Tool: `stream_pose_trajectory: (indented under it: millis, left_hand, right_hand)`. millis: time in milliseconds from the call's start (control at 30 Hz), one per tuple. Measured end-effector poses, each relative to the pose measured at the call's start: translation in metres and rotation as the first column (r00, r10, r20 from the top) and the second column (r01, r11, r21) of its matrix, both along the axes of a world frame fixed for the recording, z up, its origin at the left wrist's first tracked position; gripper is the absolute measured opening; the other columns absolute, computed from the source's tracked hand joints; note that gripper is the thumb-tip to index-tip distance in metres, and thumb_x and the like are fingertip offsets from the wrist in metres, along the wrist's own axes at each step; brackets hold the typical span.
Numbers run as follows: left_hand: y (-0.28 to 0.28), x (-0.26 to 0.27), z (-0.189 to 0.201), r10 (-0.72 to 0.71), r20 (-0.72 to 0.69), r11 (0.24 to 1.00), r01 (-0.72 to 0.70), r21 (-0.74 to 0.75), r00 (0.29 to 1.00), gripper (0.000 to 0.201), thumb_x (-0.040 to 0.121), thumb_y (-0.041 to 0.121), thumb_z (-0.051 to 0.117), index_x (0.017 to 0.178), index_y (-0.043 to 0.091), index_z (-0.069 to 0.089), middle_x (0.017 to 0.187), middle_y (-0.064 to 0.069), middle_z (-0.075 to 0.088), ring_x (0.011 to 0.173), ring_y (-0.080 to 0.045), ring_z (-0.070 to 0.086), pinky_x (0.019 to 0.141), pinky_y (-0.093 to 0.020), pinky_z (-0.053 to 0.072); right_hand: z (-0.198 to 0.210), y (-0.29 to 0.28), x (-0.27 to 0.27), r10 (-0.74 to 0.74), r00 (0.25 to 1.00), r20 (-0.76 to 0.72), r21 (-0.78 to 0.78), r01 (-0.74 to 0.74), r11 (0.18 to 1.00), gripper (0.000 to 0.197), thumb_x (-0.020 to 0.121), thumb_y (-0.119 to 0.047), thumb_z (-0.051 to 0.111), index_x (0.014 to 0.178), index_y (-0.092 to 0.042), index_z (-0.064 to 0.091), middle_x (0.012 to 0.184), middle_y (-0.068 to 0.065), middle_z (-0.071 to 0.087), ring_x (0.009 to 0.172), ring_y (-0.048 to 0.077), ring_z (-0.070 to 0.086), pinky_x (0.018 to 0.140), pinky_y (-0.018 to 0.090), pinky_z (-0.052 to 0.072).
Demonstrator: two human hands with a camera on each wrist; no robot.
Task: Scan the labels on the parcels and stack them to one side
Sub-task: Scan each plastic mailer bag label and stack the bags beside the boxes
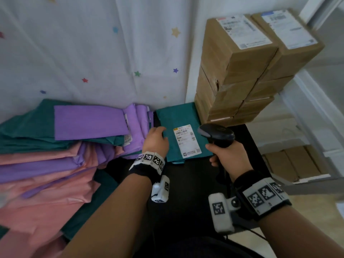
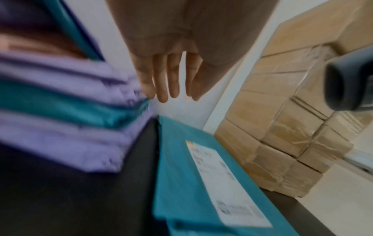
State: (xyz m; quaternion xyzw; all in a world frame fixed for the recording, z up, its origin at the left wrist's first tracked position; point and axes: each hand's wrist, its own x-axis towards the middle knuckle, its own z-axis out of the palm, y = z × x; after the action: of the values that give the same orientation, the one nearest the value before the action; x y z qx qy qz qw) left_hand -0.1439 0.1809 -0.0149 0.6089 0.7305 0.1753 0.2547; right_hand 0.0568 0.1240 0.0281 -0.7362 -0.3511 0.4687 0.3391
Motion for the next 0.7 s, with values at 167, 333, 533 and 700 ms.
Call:
stream_pose_trajectory:
  millis: [167, 333, 533, 700]
  left_hand:
    - [-0.007, -0.069, 0.032, -0.038, -0.247, 0.974, 0.091, 0.21, 0.968, 0.037, 0.085, 0.0, 0.05, 0.119, 0.007, 0.064, 0.119, -0.016, 0.06, 0.107, -0.034, 0.054, 0.091, -0.04, 0.042]
    - [-0.005, -0.142, 0.057, 0.079, -0.425, 0.98, 0.008, 0.2, 0.902, 0.04, 0.079, 0.002, 0.055, 0.117, 0.011, 0.065, 0.118, -0.015, 0.061, 0.112, -0.033, 0.051, 0.094, -0.039, 0.04]
    - [-0.006, -0.183, 0.067, 0.002, -0.635, 1.0, -0.01, -0.009, 0.772, 0.041, 0.083, 0.011, 0.057, 0.123, 0.018, 0.06, 0.124, -0.009, 0.057, 0.117, -0.03, 0.047, 0.099, -0.039, 0.036]
    - [-0.011, -0.185, 0.061, -0.012, -0.686, 1.0, 0.016, -0.001, 0.728, 0.034, 0.084, 0.008, 0.05, 0.115, 0.016, 0.064, 0.116, -0.007, 0.061, 0.112, -0.029, 0.051, 0.096, -0.039, 0.036]
  right_hand:
    - [0.01, 0.006, -0.038, 0.075, 0.996, -0.049, 0.04, -0.073, 0.997, 0.016, 0.084, -0.019, 0.077, 0.096, -0.016, 0.067, 0.076, 0.006, 0.07, 0.063, 0.017, 0.066, 0.059, 0.031, 0.055]
    - [0.02, 0.005, -0.077, 0.136, 0.985, -0.108, 0.085, -0.127, 0.988, 0.015, 0.083, -0.013, 0.076, 0.095, -0.01, 0.068, 0.075, 0.009, 0.068, 0.057, 0.019, 0.061, 0.056, 0.033, 0.053]
    - [0.019, 0.002, -0.101, 0.157, 0.982, -0.101, 0.09, -0.148, 0.985, 0.013, 0.083, -0.011, 0.075, 0.093, -0.009, 0.067, 0.069, 0.009, 0.066, 0.058, 0.02, 0.062, 0.055, 0.031, 0.049]
    - [0.019, -0.004, -0.104, 0.148, 0.983, -0.104, 0.099, -0.138, 0.985, 0.01, 0.081, -0.01, 0.076, 0.088, -0.011, 0.068, 0.063, 0.006, 0.066, 0.053, 0.014, 0.063, 0.049, 0.025, 0.051]
